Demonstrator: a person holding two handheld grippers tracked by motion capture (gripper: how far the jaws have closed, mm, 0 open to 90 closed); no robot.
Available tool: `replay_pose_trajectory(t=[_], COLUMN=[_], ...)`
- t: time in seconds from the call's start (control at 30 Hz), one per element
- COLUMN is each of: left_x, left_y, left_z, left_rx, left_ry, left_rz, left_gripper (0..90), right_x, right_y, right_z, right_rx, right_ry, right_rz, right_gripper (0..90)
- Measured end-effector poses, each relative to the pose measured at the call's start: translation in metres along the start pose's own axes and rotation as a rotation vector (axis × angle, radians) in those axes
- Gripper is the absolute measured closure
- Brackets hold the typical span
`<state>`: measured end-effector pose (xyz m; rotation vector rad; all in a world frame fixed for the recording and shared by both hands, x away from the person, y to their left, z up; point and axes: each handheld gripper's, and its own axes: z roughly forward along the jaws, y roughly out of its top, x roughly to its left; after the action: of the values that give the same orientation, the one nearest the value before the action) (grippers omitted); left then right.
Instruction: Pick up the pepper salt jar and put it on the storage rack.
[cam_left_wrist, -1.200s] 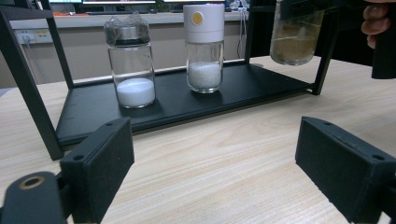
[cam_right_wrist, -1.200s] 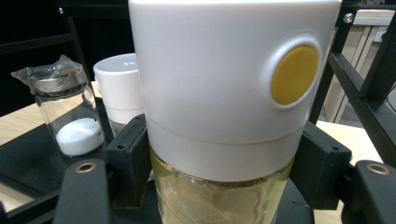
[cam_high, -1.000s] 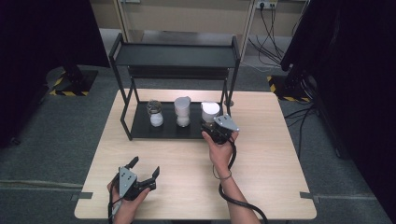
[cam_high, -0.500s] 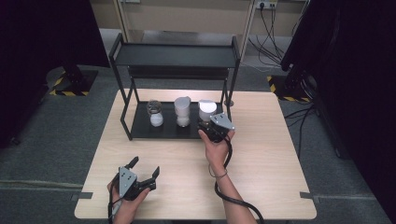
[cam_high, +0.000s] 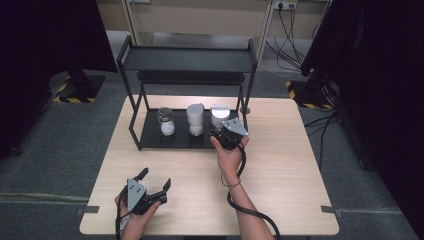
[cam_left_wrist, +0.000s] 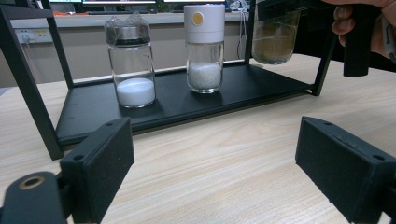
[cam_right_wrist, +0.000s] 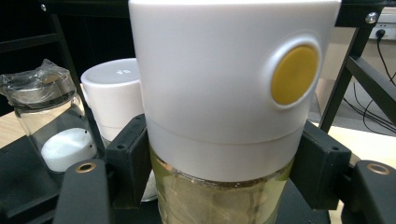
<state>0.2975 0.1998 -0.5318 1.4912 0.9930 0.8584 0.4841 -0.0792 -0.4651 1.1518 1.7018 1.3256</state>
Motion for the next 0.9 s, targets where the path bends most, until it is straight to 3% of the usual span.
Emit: replay_pose_trajectory(t=[0.9], left_x=[0.0], left_y=[0.0], left_z=[0.0], left_rx=[0.0], left_ry=[-0.002], left_rz=[0.0], left_gripper=[11.1], right_x=[-0.002], right_y=[0.0], right_z=[0.022], right_rx=[0.028], right_ry=[-0.024], right_rz=[-0.003], right_gripper=[30.8])
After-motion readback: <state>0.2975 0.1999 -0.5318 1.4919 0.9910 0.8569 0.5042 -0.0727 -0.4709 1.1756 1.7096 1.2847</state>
